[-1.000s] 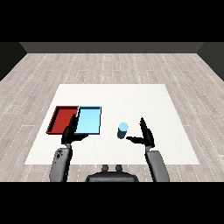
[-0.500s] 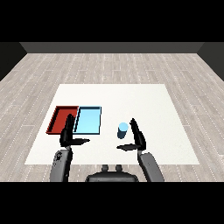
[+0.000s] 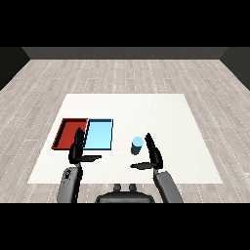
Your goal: Pick the blue can and put it in the blue box
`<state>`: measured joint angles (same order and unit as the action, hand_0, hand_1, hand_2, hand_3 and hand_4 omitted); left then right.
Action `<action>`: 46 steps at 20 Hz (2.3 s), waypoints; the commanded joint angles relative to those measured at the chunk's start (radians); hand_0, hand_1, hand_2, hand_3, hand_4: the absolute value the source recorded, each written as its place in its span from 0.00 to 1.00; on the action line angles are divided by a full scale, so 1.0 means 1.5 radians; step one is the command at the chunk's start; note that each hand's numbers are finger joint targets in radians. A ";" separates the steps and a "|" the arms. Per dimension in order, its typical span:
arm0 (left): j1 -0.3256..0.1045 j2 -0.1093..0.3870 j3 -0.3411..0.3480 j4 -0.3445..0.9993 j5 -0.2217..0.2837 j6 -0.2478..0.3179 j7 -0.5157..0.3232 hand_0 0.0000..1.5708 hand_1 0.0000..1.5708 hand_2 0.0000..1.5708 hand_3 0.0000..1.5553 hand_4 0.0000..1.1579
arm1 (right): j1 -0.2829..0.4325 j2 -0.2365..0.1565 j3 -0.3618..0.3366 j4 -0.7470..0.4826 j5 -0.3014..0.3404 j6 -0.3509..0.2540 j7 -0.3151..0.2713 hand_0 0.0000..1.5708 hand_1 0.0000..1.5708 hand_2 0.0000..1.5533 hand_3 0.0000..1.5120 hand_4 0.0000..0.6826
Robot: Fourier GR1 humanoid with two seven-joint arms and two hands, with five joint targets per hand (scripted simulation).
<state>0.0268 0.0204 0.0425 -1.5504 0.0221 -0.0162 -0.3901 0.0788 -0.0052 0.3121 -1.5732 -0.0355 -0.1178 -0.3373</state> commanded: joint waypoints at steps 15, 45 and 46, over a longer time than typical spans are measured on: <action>-0.004 0.005 -0.011 0.002 -0.023 0.032 0.006 0.00 0.00 0.00 0.00 0.00 | -0.079 0.003 -0.054 0.084 -0.051 -0.019 0.048 0.00 0.00 0.00 0.00 0.00; -0.018 0.003 0.002 0.018 -0.030 0.038 -0.030 0.00 0.00 0.00 0.00 0.00 | -0.238 0.003 -0.059 0.362 -0.211 -0.038 -0.036 0.00 0.00 0.00 0.00 0.00; 0.003 0.013 -0.005 -0.063 -0.021 0.033 0.042 0.00 0.00 0.00 0.00 0.00 | -0.204 -0.008 -0.080 0.357 -0.189 -0.001 -0.047 0.00 0.00 0.00 0.00 0.00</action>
<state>0.0476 0.0407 0.0419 -1.6036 -0.0018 0.0173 -0.3842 -0.2552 -0.0046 0.2218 -1.0233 -0.3309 -0.1799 -0.4134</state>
